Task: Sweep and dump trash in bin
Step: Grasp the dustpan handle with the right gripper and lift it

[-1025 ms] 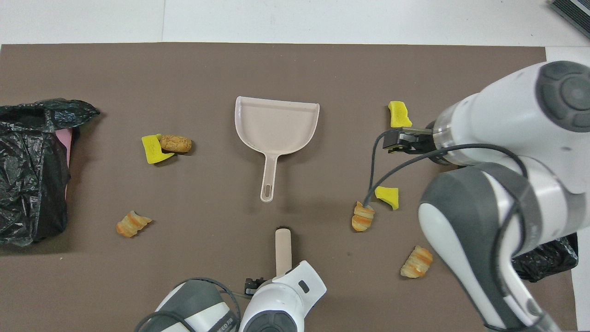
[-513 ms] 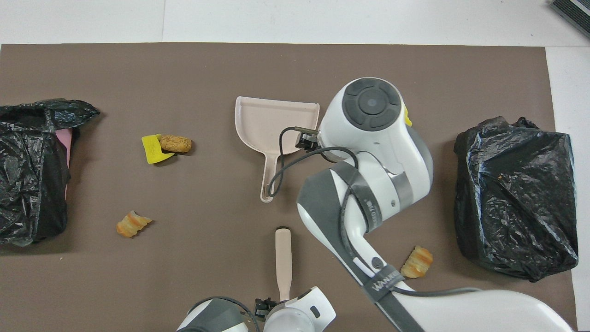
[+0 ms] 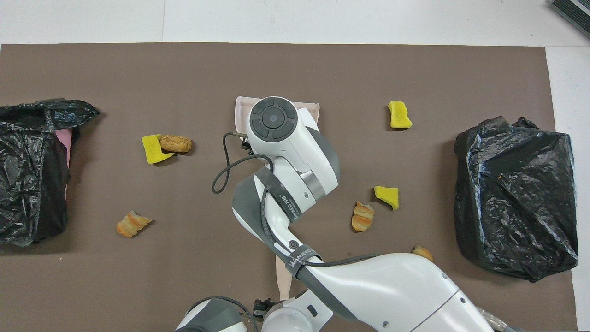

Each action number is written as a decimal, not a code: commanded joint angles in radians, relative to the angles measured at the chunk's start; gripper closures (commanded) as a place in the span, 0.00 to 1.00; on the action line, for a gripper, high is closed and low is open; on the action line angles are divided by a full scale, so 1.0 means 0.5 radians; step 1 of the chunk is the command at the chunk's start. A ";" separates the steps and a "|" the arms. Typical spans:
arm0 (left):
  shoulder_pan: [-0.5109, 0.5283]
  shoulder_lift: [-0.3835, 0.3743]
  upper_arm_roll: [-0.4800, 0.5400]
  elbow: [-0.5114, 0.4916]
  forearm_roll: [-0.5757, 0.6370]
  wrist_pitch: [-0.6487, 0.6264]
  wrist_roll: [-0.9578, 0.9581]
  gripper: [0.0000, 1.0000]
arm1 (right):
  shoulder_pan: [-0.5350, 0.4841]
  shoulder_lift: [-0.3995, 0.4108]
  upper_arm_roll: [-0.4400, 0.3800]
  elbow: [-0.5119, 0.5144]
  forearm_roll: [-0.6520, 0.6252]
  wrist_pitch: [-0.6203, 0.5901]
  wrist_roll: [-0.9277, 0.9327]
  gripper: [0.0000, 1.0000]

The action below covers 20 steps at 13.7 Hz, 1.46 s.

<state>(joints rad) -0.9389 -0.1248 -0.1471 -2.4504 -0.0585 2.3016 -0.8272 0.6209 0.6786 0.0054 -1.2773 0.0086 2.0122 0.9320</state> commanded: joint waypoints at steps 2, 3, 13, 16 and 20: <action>-0.031 -0.048 0.033 -0.063 -0.015 0.036 -0.030 0.25 | 0.040 0.036 0.011 0.015 0.004 0.053 -0.008 0.00; -0.031 -0.048 0.033 -0.063 -0.015 0.036 -0.027 0.32 | 0.041 0.023 0.014 -0.022 0.010 0.056 -0.020 0.00; -0.028 -0.042 0.033 -0.063 -0.015 0.036 -0.005 0.44 | 0.041 -0.056 0.014 -0.127 -0.020 0.016 -0.060 0.89; -0.024 -0.042 0.030 -0.063 -0.015 0.023 0.001 0.45 | -0.017 -0.112 0.020 -0.136 0.026 0.004 -0.075 1.00; -0.024 -0.042 0.033 -0.063 -0.061 0.005 -0.011 0.61 | -0.027 -0.136 0.017 -0.154 0.013 0.001 -0.317 1.00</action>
<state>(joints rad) -0.9388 -0.1248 -0.1432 -2.4554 -0.0635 2.3009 -0.8289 0.6177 0.6441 0.0045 -1.3117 0.0118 2.0133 0.8579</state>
